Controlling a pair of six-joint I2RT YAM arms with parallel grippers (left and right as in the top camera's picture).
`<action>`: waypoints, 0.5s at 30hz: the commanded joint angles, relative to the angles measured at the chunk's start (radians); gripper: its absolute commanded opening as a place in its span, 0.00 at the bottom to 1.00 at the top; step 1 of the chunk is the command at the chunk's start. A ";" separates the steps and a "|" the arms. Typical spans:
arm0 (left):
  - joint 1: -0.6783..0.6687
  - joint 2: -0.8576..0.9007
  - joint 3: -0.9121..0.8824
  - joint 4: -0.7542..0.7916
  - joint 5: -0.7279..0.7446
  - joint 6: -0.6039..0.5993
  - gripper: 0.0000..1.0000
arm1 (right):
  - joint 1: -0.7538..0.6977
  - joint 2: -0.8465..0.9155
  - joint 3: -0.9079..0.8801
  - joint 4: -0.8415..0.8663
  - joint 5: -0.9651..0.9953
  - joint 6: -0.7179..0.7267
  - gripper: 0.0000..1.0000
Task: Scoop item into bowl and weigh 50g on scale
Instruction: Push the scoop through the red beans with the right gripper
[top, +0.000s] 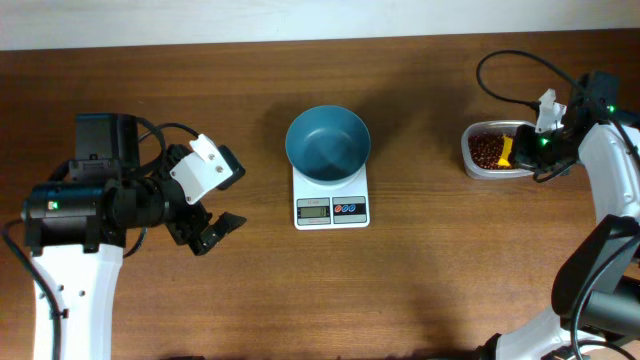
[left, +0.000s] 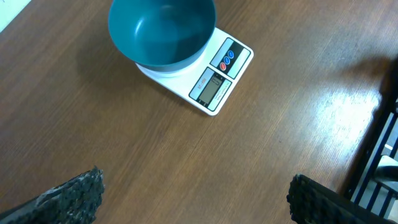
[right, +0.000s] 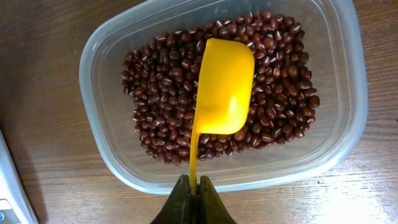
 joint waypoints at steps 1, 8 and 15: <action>0.005 -0.002 0.007 -0.001 0.018 0.012 0.99 | -0.002 0.018 -0.036 0.006 -0.008 0.031 0.04; 0.005 -0.002 0.007 -0.001 0.018 0.012 0.99 | -0.002 0.018 -0.036 0.016 -0.074 0.098 0.04; 0.005 -0.002 0.007 -0.001 0.018 0.012 0.99 | -0.002 0.018 -0.036 0.014 -0.116 0.129 0.04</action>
